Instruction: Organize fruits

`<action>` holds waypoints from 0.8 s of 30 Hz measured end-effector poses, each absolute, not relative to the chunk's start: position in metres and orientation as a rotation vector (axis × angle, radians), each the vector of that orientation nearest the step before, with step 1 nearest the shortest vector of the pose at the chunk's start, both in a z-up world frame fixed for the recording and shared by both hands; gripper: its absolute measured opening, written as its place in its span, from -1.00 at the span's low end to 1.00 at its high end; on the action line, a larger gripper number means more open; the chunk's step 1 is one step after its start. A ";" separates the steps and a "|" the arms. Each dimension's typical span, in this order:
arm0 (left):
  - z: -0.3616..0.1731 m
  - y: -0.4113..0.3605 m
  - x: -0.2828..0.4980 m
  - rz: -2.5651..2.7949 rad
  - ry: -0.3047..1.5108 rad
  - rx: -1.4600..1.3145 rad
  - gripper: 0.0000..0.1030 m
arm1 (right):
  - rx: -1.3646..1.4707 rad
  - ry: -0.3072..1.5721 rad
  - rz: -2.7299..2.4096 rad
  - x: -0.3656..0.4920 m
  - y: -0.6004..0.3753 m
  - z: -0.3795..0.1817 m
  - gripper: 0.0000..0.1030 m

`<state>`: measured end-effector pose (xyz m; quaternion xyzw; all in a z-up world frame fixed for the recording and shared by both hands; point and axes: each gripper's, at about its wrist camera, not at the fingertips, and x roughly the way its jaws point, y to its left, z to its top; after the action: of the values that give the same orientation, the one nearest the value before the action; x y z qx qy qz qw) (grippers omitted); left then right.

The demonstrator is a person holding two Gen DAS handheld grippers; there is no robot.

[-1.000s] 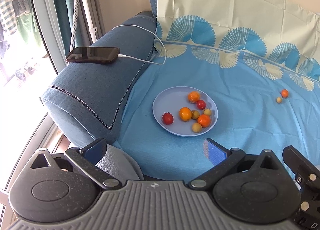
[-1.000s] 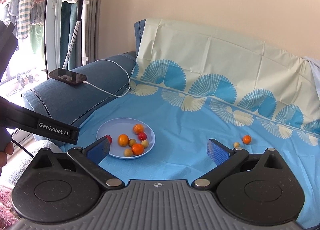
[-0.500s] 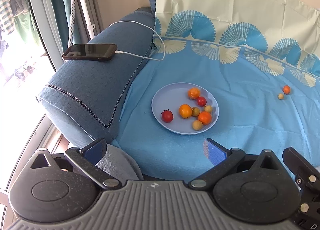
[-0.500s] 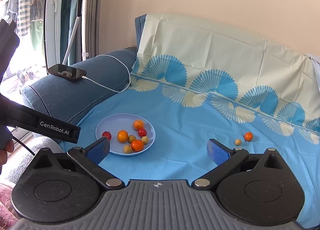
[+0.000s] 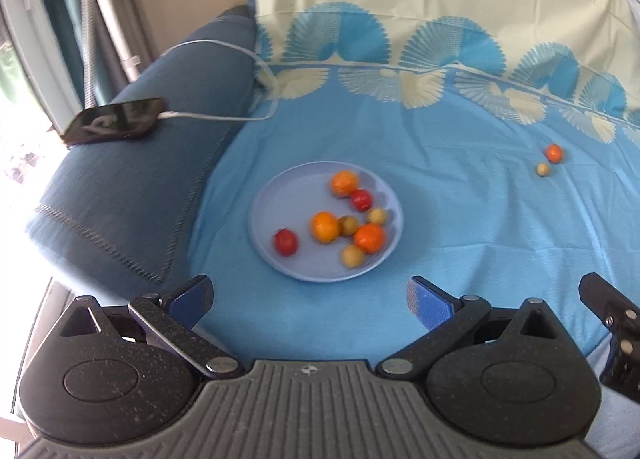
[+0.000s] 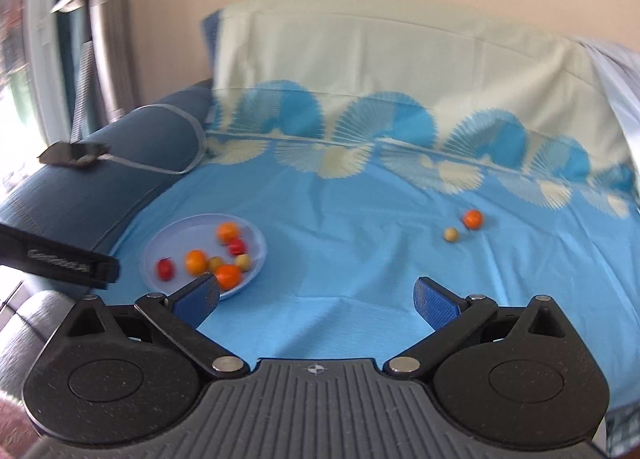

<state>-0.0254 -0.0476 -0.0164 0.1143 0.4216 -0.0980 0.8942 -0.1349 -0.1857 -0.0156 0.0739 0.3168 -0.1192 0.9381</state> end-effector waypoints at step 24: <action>-0.213 -0.457 0.156 -0.769 0.876 0.631 0.99 | 0.202 0.746 -0.509 0.025 -0.544 -0.228 0.98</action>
<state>0.1556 -0.4569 -0.2131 0.2930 0.4068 -0.3571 0.7881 0.0251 -0.5443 -0.2276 0.0974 0.3596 -0.2456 0.8949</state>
